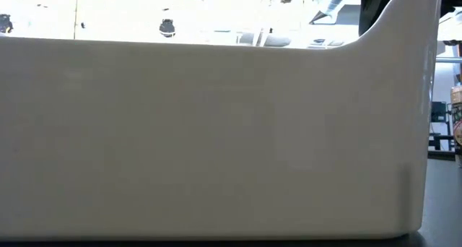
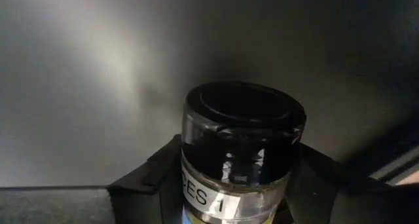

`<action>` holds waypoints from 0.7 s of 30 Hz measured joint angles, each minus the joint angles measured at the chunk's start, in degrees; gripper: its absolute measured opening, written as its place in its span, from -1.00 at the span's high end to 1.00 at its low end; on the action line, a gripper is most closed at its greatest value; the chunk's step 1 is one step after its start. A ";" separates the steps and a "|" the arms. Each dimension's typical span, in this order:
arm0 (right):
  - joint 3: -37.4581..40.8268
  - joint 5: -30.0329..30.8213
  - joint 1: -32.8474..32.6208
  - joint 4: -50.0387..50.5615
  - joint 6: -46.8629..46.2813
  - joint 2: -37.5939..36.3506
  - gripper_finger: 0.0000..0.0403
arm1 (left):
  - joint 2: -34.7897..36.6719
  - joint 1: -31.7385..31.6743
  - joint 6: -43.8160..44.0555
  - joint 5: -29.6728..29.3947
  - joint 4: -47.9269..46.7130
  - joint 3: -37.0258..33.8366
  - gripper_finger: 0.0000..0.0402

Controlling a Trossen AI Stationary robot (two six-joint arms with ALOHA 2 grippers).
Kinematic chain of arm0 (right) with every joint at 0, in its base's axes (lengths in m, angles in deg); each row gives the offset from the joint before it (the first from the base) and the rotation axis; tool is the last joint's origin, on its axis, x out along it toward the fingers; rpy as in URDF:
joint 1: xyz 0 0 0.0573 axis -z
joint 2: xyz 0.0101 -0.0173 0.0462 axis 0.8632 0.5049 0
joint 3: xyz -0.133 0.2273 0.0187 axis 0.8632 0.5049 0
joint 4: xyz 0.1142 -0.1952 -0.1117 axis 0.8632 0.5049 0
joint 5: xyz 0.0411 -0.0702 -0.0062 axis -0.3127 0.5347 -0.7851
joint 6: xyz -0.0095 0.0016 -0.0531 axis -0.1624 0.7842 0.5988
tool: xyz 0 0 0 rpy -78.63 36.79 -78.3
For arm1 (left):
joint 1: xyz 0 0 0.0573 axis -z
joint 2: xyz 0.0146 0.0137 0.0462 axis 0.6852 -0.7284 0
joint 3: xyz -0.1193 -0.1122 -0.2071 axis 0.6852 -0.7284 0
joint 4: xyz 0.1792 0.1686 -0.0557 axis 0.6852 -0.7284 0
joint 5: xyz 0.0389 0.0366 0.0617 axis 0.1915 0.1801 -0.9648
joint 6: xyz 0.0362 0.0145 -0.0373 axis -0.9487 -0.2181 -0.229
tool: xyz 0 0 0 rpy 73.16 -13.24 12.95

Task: Sort spices by type
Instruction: Put the black seasoning bottle into the top white bin

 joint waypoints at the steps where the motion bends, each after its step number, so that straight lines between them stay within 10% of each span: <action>1: 0.00 0.00 0.00 -0.11 0.02 0.00 -0.81 | 2.19 0.00 2.61 -1.96 0.05 0.34 0.04; 13: 0.00 -0.49 -0.02 -1.42 5.71 0.00 -0.81 | 29.33 -0.11 13.51 -47.06 8.02 2.79 0.04; 21: 0.00 -0.54 0.00 -5.60 7.70 0.00 -0.81 | 35.04 -5.73 -5.26 -56.43 20.54 2.81 0.04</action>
